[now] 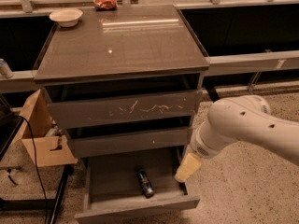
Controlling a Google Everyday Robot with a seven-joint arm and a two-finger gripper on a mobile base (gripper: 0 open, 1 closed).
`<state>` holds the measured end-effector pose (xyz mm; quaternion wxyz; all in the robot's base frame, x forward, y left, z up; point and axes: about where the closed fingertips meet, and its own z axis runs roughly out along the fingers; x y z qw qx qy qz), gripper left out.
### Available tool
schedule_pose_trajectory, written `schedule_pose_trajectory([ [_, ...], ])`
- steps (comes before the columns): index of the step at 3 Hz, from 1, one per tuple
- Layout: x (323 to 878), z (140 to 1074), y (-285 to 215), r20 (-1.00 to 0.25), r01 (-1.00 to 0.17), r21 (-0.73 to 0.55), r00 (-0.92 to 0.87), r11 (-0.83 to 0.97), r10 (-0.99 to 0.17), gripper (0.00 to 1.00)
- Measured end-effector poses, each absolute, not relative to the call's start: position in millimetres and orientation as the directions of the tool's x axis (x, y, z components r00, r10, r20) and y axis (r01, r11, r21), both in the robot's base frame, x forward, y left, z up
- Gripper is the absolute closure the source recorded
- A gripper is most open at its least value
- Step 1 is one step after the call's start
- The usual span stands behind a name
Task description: Pick redbull can from bottom drawer and place on counter
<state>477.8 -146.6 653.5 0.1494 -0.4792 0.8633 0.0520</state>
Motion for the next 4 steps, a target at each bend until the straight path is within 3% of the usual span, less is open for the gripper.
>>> schedule_pose_trajectory([
  [2, 475, 555, -111, -0.34, -0.812, 0.036, -0.558, 0.582, -0.757, 0.0],
  [4, 483, 536, -113, -0.326, -0.792, 0.036, -0.586, 0.609, -0.742, 0.0],
])
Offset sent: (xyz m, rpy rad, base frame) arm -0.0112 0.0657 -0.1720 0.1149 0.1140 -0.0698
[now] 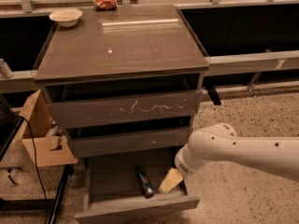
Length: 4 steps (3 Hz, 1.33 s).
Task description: Pick redbull can from bottom drawer and place on counter
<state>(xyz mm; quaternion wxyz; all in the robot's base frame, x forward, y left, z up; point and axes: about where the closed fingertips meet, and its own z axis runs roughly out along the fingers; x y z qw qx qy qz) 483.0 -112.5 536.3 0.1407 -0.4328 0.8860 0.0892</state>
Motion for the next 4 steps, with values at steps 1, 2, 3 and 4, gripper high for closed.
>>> schedule_pose_trajectory([
  [1, 506, 497, -113, -0.332, -0.749, 0.039, -0.634, 0.661, -0.699, 0.0],
  [2, 537, 449, -108, -0.364, -0.703, 0.042, -0.672, 0.709, -0.645, 0.0],
  [3, 558, 415, -100, -0.389, -0.683, 0.043, -0.684, 0.729, -0.618, 0.0],
  [4, 565, 356, -83, -0.338, -0.69, 0.101, -0.701, 0.717, -0.628, 0.0],
])
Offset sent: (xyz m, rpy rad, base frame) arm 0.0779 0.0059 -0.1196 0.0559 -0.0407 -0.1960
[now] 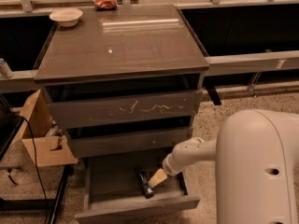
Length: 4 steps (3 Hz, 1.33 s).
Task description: Pick redbull can from bottom drawer and place on counter
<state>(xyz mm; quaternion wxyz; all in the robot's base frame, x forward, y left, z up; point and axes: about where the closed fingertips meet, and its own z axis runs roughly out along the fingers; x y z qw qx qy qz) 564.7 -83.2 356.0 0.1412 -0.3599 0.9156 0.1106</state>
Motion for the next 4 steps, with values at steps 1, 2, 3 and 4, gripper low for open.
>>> schedule_pose_trajectory([
  [1, 570, 346, -79, -0.333, -0.688, 0.101, -0.704, 0.718, -0.628, 0.0],
  [2, 592, 317, -75, -0.344, -0.667, 0.083, -0.716, 0.74, -0.607, 0.0],
  [3, 622, 274, -71, -0.366, -0.6, 0.075, -0.76, 0.797, -0.537, 0.0],
  [4, 633, 250, -64, -0.368, -0.558, 0.083, -0.787, 0.825, -0.496, 0.0],
])
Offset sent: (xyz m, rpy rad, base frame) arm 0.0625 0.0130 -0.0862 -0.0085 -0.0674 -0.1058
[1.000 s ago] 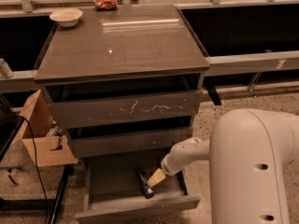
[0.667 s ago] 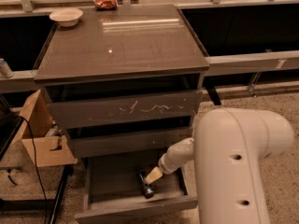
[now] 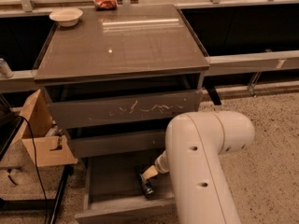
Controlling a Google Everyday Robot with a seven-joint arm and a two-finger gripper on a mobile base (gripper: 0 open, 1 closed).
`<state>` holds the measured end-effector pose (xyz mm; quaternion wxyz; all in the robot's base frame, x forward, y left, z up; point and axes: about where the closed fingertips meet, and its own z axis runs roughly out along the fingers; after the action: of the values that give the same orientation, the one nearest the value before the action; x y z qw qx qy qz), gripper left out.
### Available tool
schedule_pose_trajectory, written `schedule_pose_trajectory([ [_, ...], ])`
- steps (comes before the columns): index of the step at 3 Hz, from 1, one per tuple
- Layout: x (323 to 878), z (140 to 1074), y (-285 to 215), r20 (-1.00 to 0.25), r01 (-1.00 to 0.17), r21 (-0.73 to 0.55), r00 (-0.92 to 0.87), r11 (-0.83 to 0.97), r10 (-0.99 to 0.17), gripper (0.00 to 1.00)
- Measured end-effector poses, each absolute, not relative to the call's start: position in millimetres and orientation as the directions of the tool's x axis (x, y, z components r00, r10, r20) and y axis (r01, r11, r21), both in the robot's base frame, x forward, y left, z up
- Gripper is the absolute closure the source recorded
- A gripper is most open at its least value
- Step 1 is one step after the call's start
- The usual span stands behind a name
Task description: Pick redbull can from bottom drawer and place on counter
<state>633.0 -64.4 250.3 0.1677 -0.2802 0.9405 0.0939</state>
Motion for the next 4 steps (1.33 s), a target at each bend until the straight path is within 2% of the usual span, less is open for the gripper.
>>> schedule_pose_trajectory([
  [2, 629, 209, -51, -0.327, -0.521, 0.165, -0.83, 0.838, -0.452, 0.0],
  [4, 606, 199, -24, -0.301, -0.599, 0.221, -0.793, 0.77, -0.53, 0.0],
])
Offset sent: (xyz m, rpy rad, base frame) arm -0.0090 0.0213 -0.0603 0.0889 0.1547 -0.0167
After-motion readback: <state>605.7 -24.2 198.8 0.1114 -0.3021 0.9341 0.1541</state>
